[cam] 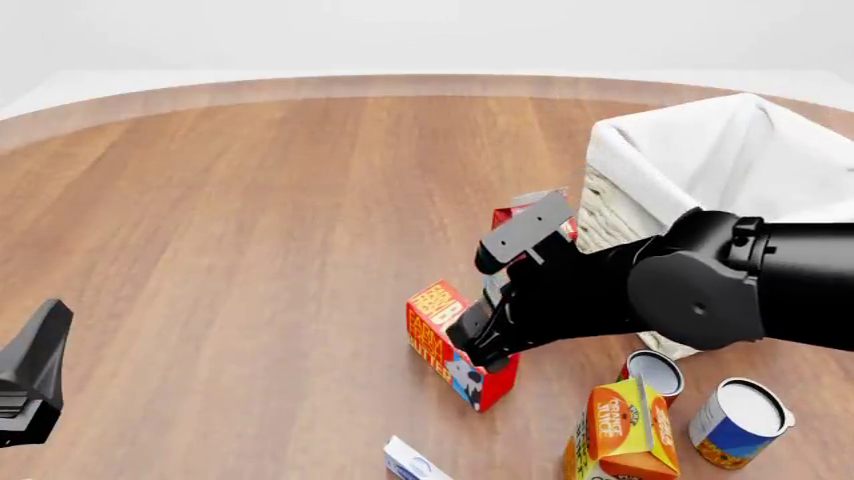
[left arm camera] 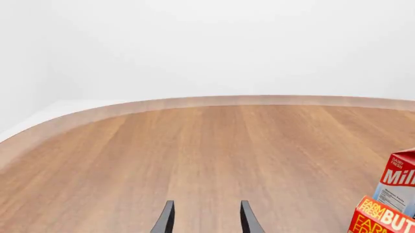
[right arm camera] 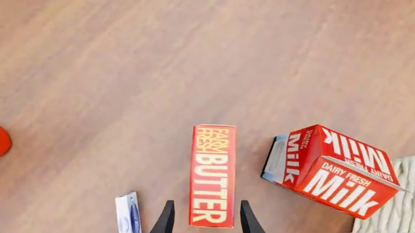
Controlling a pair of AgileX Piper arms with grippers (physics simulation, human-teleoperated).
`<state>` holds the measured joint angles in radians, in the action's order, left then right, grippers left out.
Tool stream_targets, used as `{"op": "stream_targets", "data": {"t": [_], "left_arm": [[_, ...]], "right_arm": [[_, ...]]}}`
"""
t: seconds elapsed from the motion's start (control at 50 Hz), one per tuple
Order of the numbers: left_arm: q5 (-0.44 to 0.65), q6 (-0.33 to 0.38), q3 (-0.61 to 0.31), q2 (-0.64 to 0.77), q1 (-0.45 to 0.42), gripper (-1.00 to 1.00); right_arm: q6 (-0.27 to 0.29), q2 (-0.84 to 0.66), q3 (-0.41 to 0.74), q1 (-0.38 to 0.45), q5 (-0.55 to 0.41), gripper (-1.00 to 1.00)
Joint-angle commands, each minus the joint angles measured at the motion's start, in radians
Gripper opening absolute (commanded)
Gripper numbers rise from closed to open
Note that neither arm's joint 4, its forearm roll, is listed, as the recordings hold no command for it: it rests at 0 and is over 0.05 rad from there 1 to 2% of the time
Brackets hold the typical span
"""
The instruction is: Pick up the cream cheese box and the butter, and put them in the basket.
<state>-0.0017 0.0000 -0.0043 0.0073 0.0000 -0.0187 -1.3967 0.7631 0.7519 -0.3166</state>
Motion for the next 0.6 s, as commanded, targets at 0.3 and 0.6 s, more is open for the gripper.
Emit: {"op": "stream_targets", "data": {"t": [0.3, 0.6], "left_arm": [[0.000, 0.000, 0.000, 0.000, 0.000, 1.00], [0.000, 0.000, 0.000, 0.000, 0.000, 1.00]], "right_arm": [[-0.038, -0.078, -0.051, 0.004, 0.082, 1.00], [-0.024, -0.090, -0.059, -0.016, 0.091, 1.00]]}}
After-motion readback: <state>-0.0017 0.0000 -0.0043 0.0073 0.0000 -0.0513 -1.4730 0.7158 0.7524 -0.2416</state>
